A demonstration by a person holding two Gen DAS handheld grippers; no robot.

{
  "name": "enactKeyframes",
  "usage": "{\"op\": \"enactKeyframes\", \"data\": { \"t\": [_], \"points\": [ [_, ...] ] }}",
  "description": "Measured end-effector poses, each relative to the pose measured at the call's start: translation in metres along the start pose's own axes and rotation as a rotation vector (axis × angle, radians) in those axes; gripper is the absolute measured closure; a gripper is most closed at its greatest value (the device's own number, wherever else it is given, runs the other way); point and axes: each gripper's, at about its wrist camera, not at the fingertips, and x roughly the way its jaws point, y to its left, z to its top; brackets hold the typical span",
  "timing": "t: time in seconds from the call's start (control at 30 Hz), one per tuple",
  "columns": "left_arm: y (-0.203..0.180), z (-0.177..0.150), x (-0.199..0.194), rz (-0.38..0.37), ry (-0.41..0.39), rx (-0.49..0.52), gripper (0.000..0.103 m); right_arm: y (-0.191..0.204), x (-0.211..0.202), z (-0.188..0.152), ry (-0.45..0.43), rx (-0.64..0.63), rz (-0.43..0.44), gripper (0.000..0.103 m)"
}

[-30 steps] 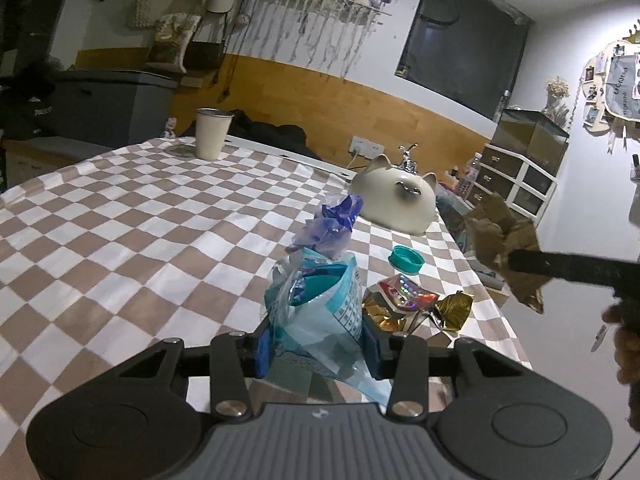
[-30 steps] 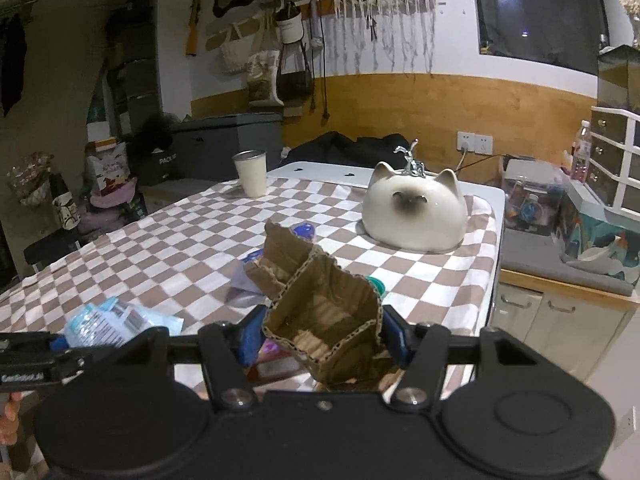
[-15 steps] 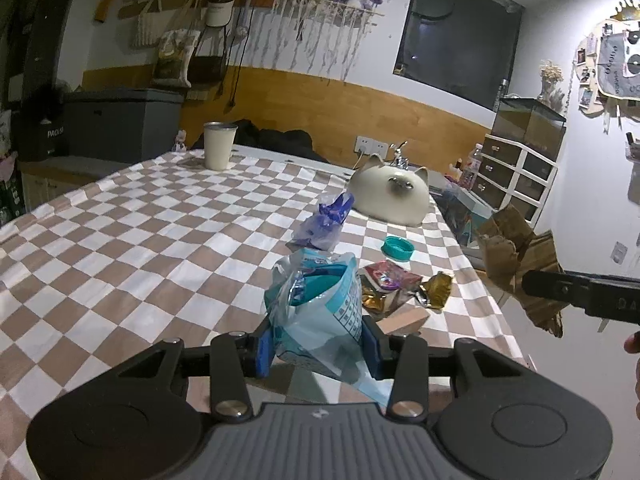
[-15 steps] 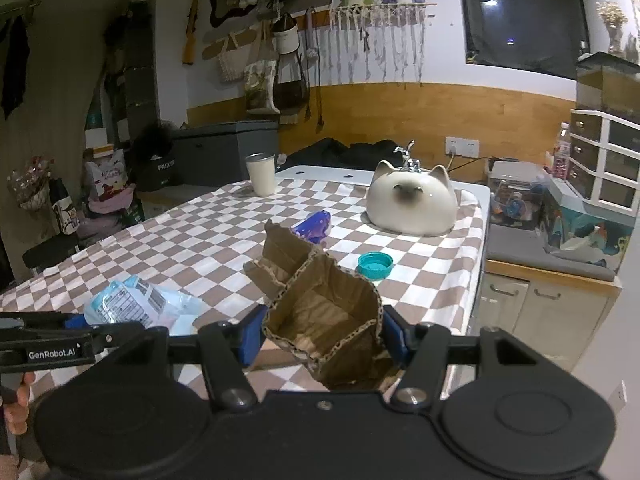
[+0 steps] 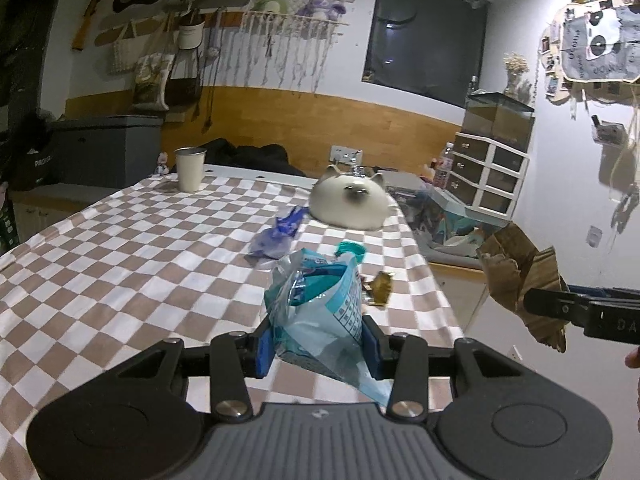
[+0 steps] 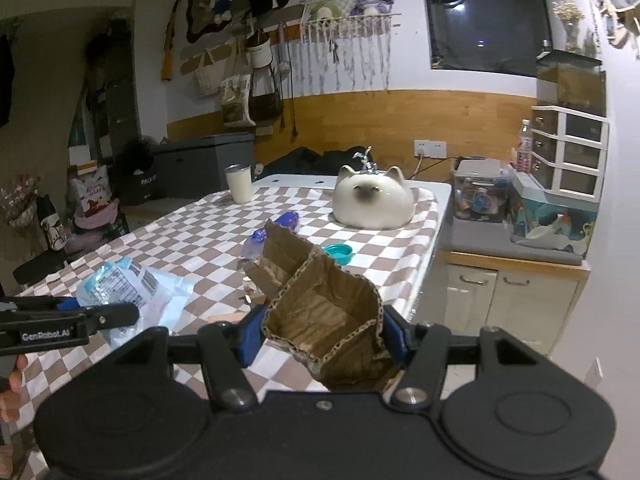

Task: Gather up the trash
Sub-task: 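Lift the light-blue bag with the left tool while the right tool lifts the cardboard, then carry the light-blue bag and cardboard over the tan wastebasket with both tools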

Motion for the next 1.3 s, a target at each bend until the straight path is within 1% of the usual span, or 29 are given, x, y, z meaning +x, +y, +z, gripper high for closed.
{"op": "enactKeyframes", "data": {
  "t": [0.23,0.67,0.8,0.97,1.3],
  "points": [
    [-0.047,-0.001,-0.003,-0.046,-0.008,0.041,0.059,-0.025,-0.035,-0.008,-0.027,0.028,-0.037,0.041],
    [-0.142,-0.017,0.002,-0.141,0.010,0.115,0.059,-0.094,-0.093,-0.036,-0.038,0.096,-0.129,0.041],
    [-0.169,-0.024,0.011,-0.178,0.040,0.136,0.059,-0.112,-0.105,-0.047,-0.032,0.115,-0.159,0.041],
    [-0.202,-0.038,0.028,-0.224,0.098,0.161,0.059,-0.135,-0.113,-0.061,-0.013,0.143,-0.203,0.041],
    [-0.252,-0.067,0.075,-0.291,0.231,0.171,0.059,-0.181,-0.109,-0.093,0.061,0.222,-0.295,0.041]
  ]
}}
